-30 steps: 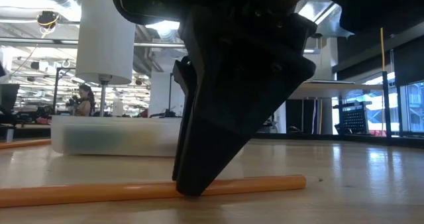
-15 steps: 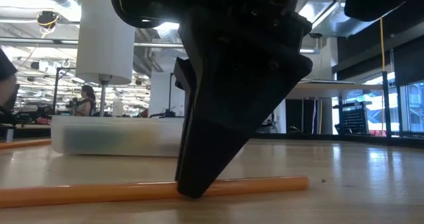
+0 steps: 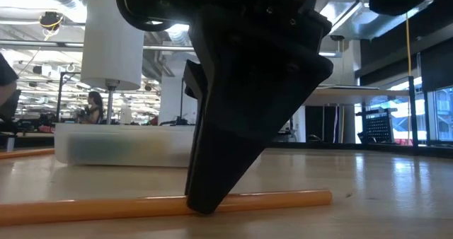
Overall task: Pack school essentials
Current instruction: Put the yellow pencil into the blue supply box
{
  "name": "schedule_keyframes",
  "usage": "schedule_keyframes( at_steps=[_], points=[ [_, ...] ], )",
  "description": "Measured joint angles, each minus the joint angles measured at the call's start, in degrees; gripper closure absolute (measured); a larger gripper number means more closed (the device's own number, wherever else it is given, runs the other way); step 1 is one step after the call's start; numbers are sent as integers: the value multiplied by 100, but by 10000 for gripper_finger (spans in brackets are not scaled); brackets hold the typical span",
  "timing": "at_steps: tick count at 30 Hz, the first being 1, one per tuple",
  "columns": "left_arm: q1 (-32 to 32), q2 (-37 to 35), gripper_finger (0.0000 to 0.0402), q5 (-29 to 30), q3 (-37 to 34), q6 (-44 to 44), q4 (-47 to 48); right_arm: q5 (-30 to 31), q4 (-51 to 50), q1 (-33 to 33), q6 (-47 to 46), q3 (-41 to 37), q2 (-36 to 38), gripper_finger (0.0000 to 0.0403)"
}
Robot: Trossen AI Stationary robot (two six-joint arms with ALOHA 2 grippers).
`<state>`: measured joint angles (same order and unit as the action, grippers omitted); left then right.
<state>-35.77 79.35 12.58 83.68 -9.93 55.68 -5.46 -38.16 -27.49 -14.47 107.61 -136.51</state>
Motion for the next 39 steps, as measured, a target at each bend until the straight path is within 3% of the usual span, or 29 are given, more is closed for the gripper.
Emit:
schedule_keyframes(
  at_steps=[13, 25, 39],
  points=[
    [0, 2, 5, 0, 0, 0, -2, 131, 29, -13, 182, -2, -12, 301],
    [0, 2, 5, 2, 0, 0, -1, 236, 41, -4, 117, -9, -10, 385],
    [0, 2, 5, 1, 0, 0, 0, 276, 145, 11, 124, -9, -10, 398]
  ],
)
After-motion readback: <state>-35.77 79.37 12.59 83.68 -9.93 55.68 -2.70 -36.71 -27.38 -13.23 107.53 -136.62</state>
